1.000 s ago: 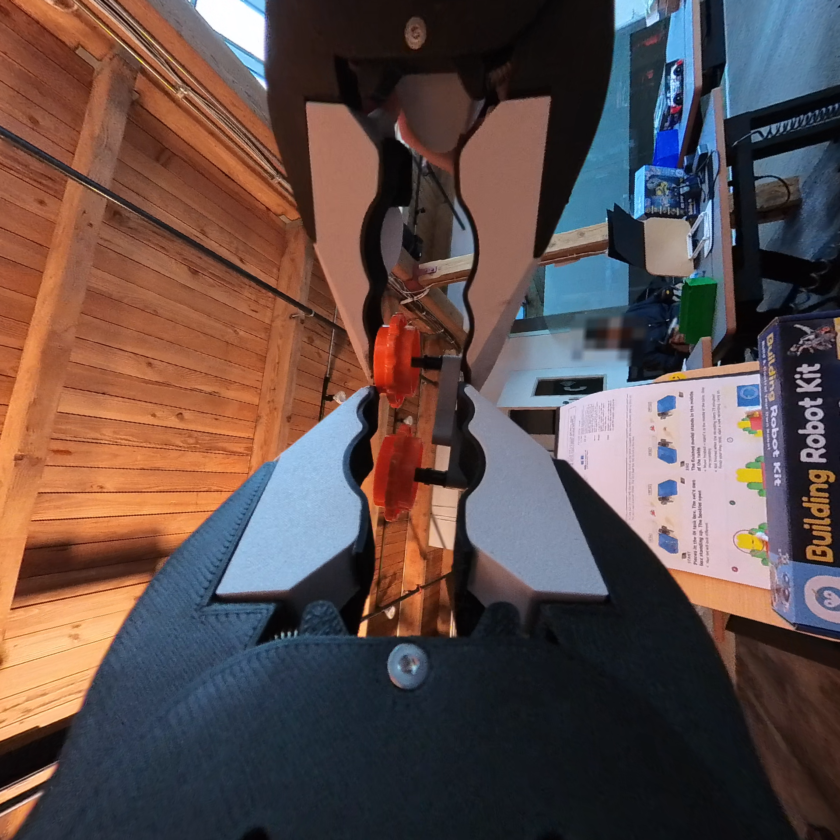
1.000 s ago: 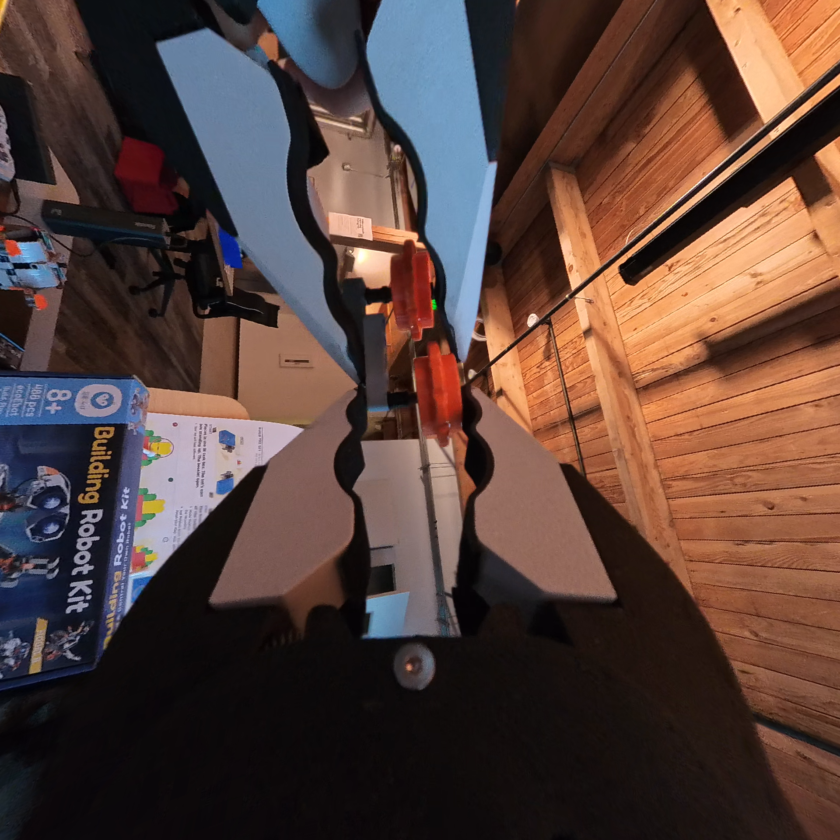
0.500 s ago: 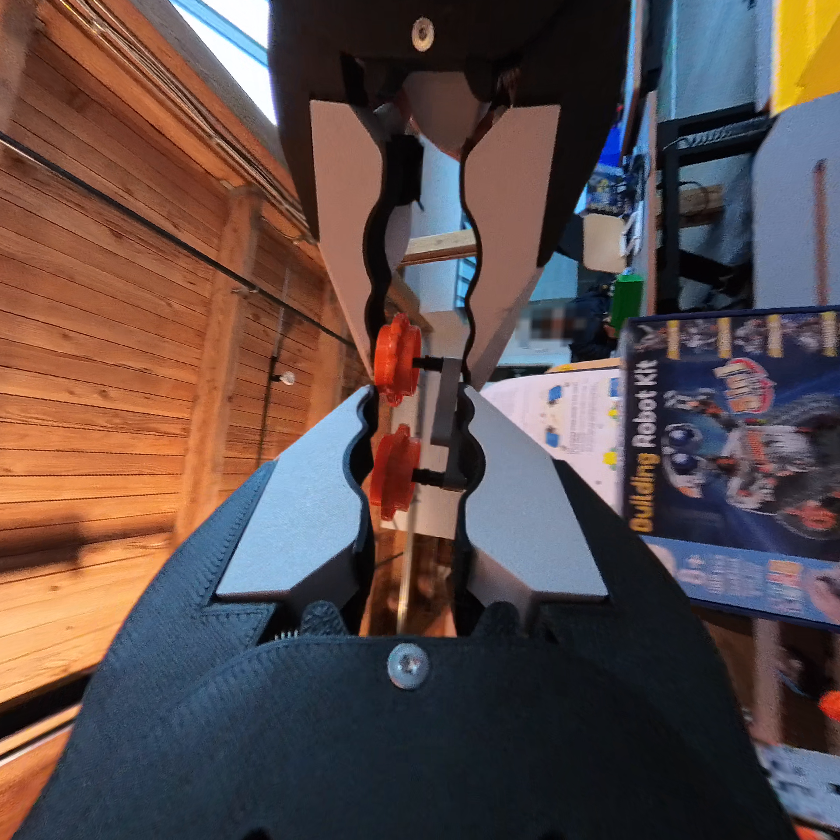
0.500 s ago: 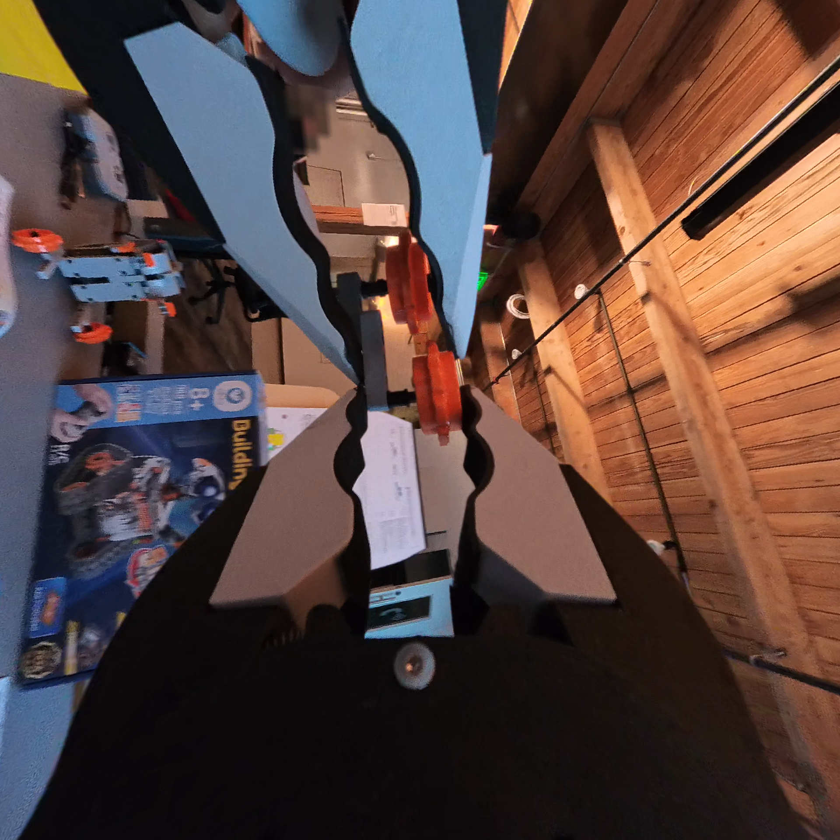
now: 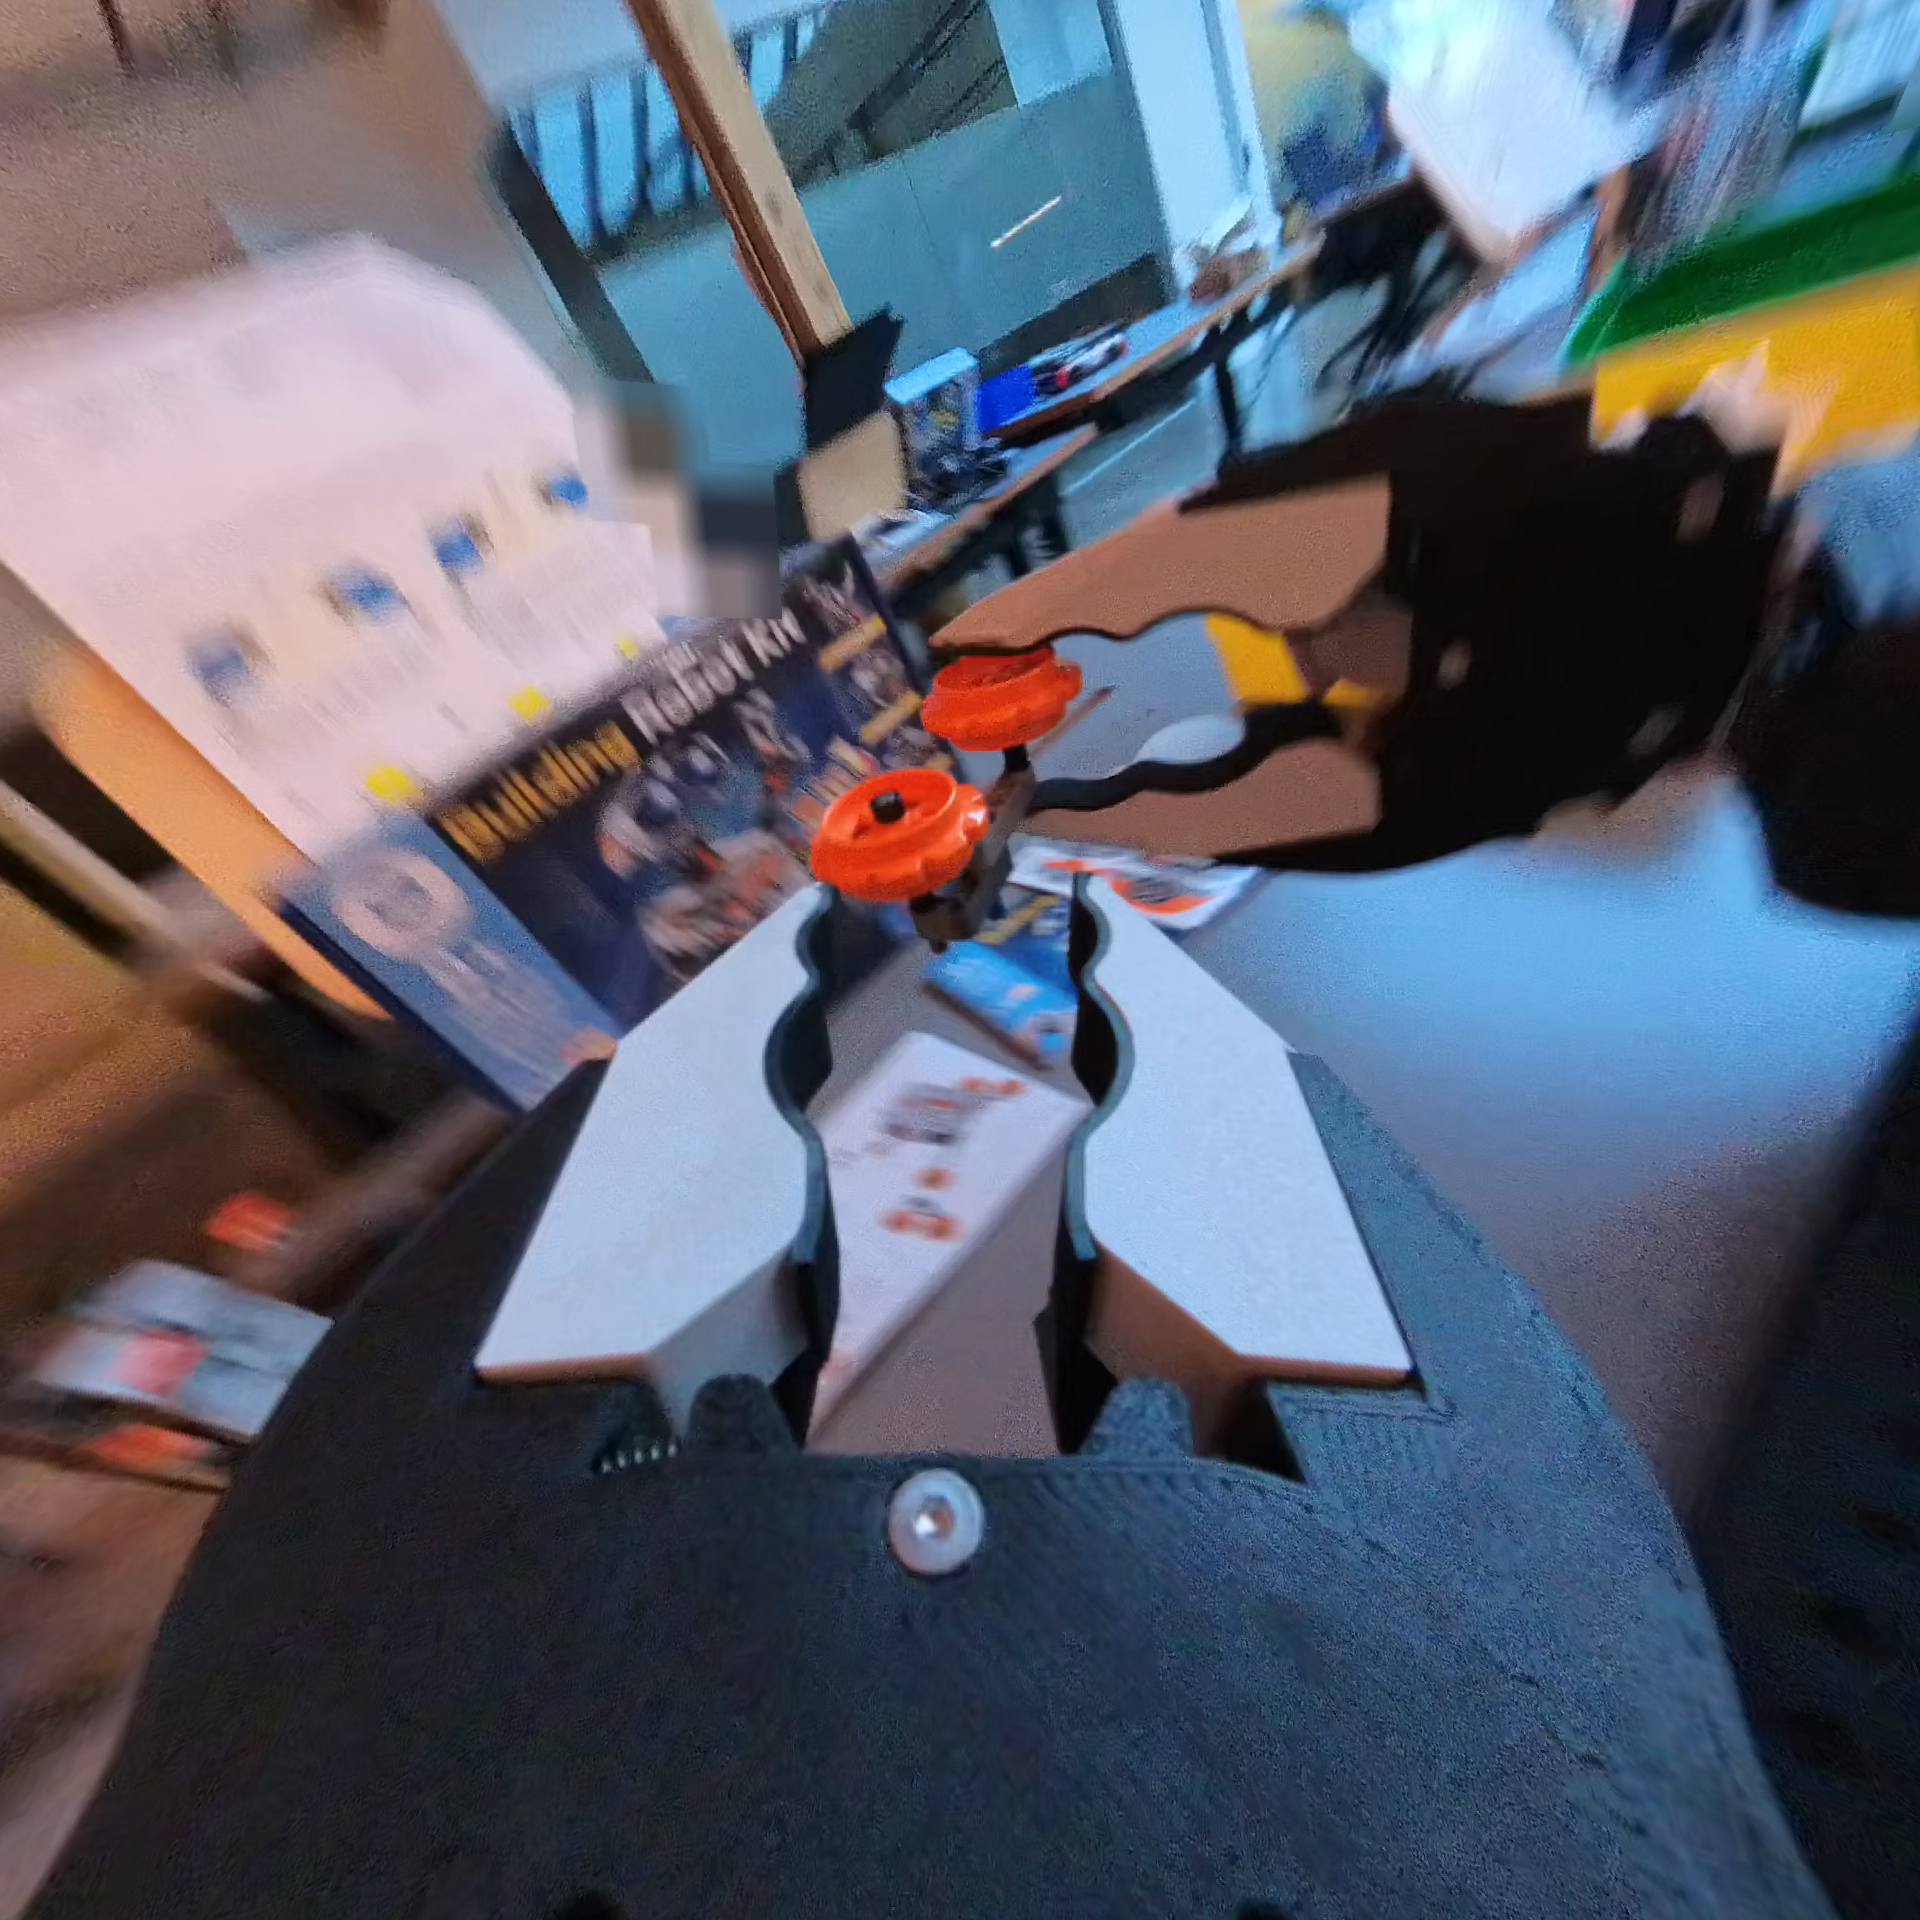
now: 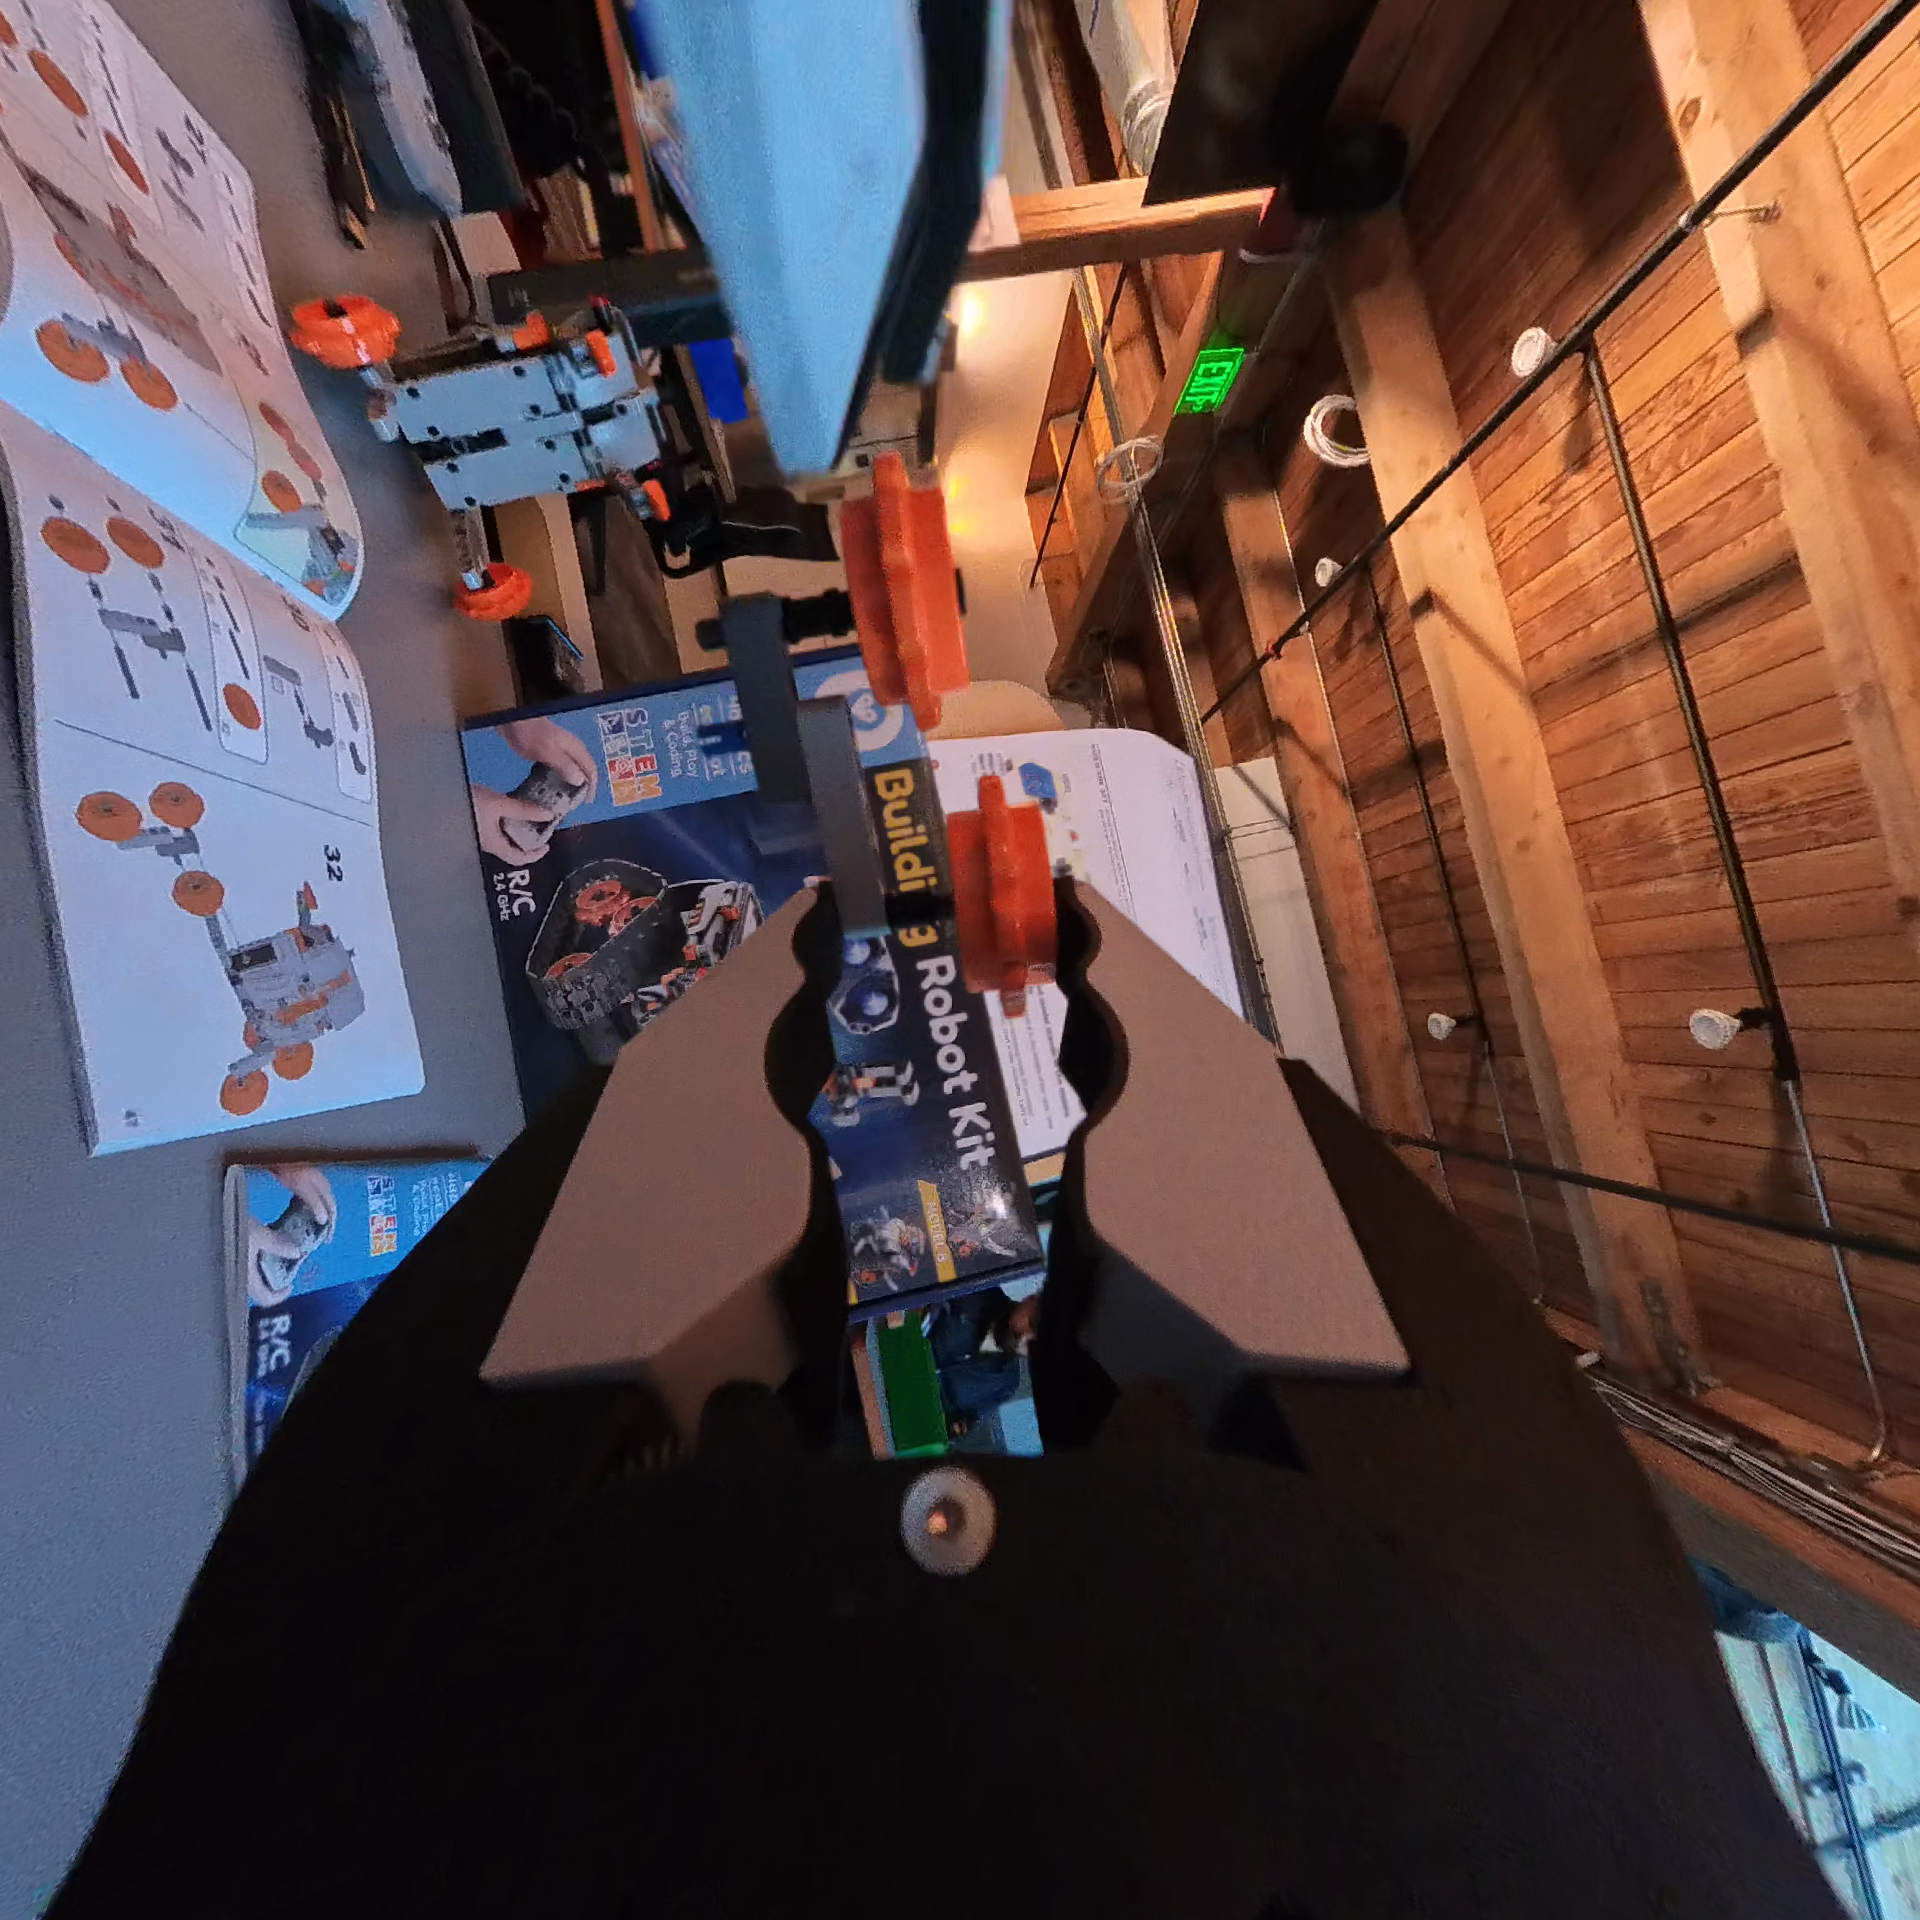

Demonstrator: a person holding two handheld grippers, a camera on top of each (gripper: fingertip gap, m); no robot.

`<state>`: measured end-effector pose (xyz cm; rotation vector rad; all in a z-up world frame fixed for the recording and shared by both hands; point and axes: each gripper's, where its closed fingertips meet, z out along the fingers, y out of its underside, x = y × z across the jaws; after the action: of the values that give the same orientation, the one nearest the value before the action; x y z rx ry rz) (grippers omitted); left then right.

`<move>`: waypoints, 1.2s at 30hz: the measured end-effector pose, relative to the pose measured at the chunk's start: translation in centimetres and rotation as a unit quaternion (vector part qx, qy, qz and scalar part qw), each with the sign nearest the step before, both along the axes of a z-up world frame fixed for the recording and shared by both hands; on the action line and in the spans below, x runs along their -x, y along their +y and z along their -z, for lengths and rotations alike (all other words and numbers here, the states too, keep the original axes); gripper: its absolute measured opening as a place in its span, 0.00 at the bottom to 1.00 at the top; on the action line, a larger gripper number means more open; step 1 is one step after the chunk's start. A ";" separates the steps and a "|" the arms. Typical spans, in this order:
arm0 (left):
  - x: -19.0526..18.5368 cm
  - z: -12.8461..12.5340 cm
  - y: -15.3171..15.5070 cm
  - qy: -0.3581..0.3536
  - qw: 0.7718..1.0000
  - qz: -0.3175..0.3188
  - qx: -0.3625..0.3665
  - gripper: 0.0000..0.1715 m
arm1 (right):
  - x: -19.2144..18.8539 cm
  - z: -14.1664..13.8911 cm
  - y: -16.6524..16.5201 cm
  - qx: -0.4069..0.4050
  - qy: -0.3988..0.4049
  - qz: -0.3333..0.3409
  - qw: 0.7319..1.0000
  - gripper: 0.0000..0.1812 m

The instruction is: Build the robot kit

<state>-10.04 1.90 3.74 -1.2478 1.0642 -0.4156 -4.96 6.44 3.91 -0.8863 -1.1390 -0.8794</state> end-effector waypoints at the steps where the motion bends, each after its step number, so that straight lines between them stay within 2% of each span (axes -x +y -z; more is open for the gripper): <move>1: 0.4 0.2 0.3 -0.039 0.996 0.014 0.078 0.27 | 0.1 0.3 0.2 -0.005 -0.003 -0.001 1.000 0.22; 3: 1.9 0.1 1.9 -0.105 0.979 0.025 0.174 0.34 | 0.7 1.2 0.4 -0.010 -0.021 -0.010 1.000 0.22; 4: 2.8 -0.5 2.8 -0.136 0.970 0.035 0.198 0.34 | 1.2 1.7 0.4 -0.014 -0.037 -0.022 0.999 0.22; 6: 3.7 -1.4 3.6 -0.172 0.941 0.108 0.270 0.30 | 2.0 2.4 0.1 -0.023 -0.056 -0.050 0.997 0.22; 9: 2.9 -0.5 4.4 -0.156 0.851 0.235 0.443 0.38 | 2.9 3.1 -0.2 -0.021 -0.069 -0.091 0.993 0.22; 10: 2.4 -0.2 4.5 -0.152 0.815 0.272 0.489 0.37 | 3.3 3.2 -0.4 -0.023 -0.077 -0.105 0.991 0.22; 12: 1.1 0.4 4.6 -0.154 0.761 0.315 0.545 0.34 | 3.8 3.1 -0.6 -0.031 -0.085 -0.121 0.989 0.22; 13: 0.4 0.8 4.3 -0.149 0.742 0.332 0.563 0.33 | 4.0 3.0 -0.7 -0.035 -0.083 -0.125 0.988 0.22; 17: -1.8 3.4 2.5 -0.125 0.686 0.368 0.615 0.33 | 4.5 3.7 -0.9 -0.037 -0.083 -0.136 0.987 0.22; 20: -2.5 5.3 2.0 -0.129 0.658 0.363 0.647 0.28 | 4.6 5.3 -0.9 -0.013 -0.083 -0.142 0.986 0.22; 24: -2.3 7.4 2.0 -0.157 0.586 0.334 0.722 0.27 | 4.9 7.5 -1.1 0.020 -0.078 -0.151 0.985 0.21; 31: -1.9 9.7 2.9 -0.205 0.500 0.283 0.793 0.26 | 5.1 9.8 -0.2 0.118 -0.028 -0.140 0.983 0.22; 36: -1.5 10.2 3.4 -0.219 0.468 0.277 0.810 0.22 | 4.9 9.8 -0.2 0.139 -0.013 -0.134 0.981 0.25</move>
<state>-8.50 5.26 -6.48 -2.0766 0.2639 -2.5676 -9.87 6.23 -5.89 -0.9219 -1.3889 -0.5194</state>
